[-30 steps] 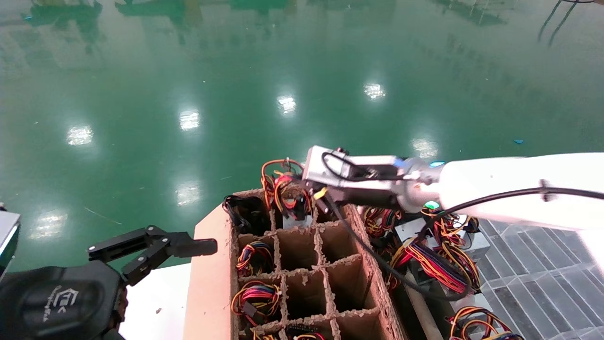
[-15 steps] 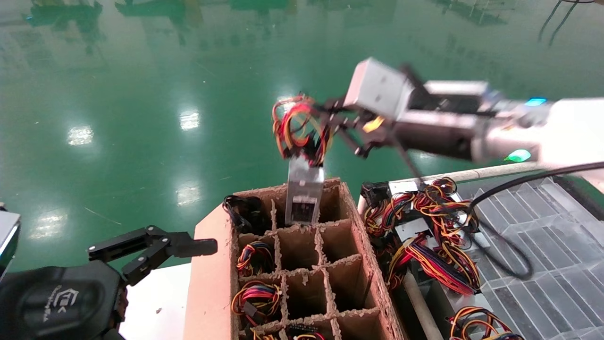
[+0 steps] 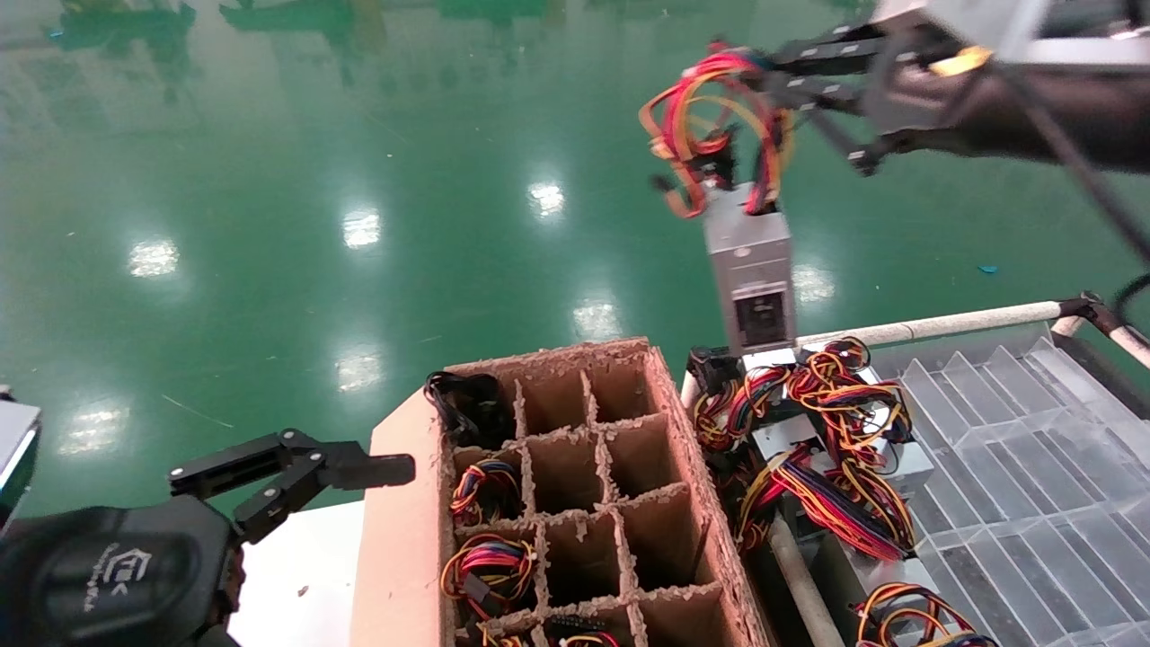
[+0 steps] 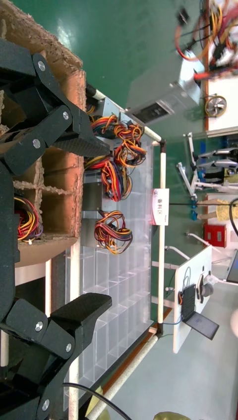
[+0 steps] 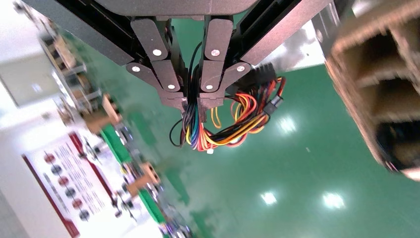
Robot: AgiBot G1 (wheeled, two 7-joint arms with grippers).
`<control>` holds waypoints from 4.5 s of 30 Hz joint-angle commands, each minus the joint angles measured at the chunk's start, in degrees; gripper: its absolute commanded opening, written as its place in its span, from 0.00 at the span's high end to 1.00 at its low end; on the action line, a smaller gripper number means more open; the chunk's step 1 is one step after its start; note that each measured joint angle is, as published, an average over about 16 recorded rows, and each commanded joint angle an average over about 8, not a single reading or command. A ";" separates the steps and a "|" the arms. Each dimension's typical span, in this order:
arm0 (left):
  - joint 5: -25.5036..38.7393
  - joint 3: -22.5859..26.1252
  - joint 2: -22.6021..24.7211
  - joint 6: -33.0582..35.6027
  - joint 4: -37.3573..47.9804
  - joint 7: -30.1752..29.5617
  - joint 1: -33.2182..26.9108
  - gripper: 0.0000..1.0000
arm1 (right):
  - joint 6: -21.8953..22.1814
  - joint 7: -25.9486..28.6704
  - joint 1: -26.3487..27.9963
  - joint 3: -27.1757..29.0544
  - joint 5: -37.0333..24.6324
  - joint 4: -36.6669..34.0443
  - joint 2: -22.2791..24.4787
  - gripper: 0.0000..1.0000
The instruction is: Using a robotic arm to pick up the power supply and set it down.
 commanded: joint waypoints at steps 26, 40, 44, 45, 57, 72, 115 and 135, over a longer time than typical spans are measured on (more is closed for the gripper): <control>-0.03 0.05 -0.02 -0.02 0.00 0.02 -0.01 0.00 | -4.86 -9.96 -6.43 6.31 5.64 -5.92 20.90 1.00; -0.05 0.07 -0.03 -0.03 0.00 0.03 -0.02 0.00 | -11.18 -15.78 -10.96 6.16 9.23 -8.05 26.82 1.00; -0.05 0.08 -0.03 -0.03 0.00 0.04 -0.02 0.00 | -13.06 -16.68 -11.61 5.73 9.50 -8.34 27.75 1.00; -0.05 0.08 -0.03 -0.03 0.00 0.04 -0.02 0.00 | -13.54 -16.89 -11.78 5.58 9.55 -8.39 27.91 1.00; -0.07 0.10 -0.04 -0.04 0.00 0.05 -0.02 0.00 | -18.23 -18.10 -12.26 3.21 7.78 -8.23 27.00 1.00; -0.08 0.12 -0.05 -0.05 0.00 0.06 -0.03 0.00 | -22.85 -16.11 -7.23 0.13 2.63 -7.92 20.94 1.00; -0.13 0.19 -0.08 -0.09 0.01 0.10 -0.04 0.00 | -20.76 -17.52 -10.87 -2.74 0.38 -14.78 17.63 0.03; -0.14 0.19 -0.08 -0.09 0.03 0.11 -0.04 0.00 | -21.02 -17.18 -10.46 -2.21 1.65 -15.16 17.53 0.00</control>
